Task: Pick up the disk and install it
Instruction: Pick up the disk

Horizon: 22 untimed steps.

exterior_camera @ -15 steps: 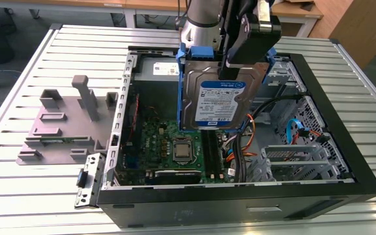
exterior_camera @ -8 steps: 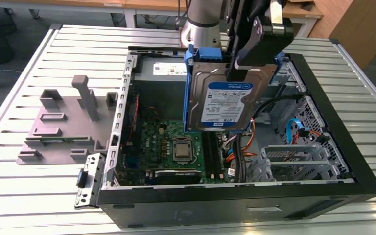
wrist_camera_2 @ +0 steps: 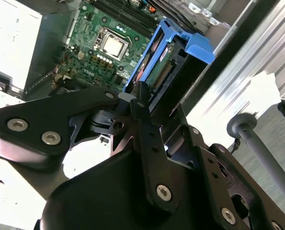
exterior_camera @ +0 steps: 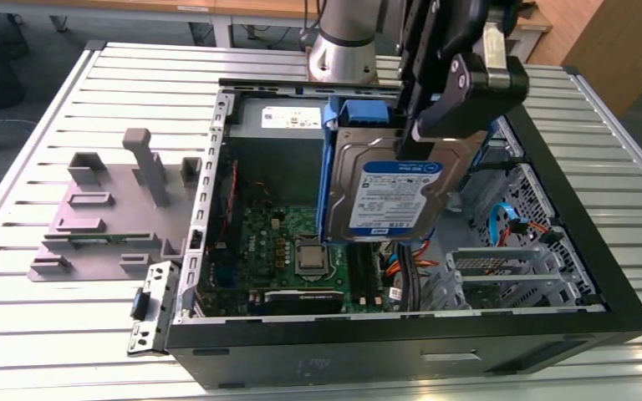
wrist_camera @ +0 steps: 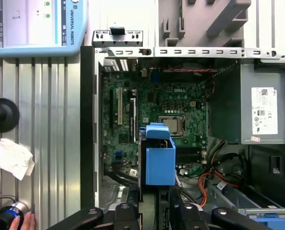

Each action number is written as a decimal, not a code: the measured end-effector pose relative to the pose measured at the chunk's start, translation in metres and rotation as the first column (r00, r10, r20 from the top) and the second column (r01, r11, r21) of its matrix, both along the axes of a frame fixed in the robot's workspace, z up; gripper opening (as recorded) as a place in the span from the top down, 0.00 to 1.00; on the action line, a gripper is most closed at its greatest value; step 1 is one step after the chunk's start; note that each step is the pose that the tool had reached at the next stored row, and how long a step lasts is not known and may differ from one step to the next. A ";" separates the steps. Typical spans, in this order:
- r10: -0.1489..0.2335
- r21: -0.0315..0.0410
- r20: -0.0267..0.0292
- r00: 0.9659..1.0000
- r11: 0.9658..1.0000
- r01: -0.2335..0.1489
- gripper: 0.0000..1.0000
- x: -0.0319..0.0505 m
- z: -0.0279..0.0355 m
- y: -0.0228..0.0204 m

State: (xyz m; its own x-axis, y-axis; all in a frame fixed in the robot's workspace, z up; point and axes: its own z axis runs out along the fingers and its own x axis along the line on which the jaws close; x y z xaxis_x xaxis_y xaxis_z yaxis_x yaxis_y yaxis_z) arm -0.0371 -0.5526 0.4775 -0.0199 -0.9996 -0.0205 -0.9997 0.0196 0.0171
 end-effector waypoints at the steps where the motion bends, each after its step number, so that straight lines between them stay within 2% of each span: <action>1: 0.000 0.000 0.000 1.000 1.000 0.000 0.65 0.0003 -0.0001 -0.0024; 6: 0.000 0.000 0.000 1.000 1.000 0.000 0.65 0.0019 -0.0005 -0.0094; 11: -0.001 0.000 0.000 1.000 1.000 0.001 0.65 0.0055 -0.0009 -0.0105; 18: -0.001 0.000 0.000 1.000 1.000 0.001 0.65 0.0242 -0.0015 -0.0105; 22: -0.001 0.000 -0.001 1.000 1.000 0.001 0.65 0.0380 -0.0018 -0.0105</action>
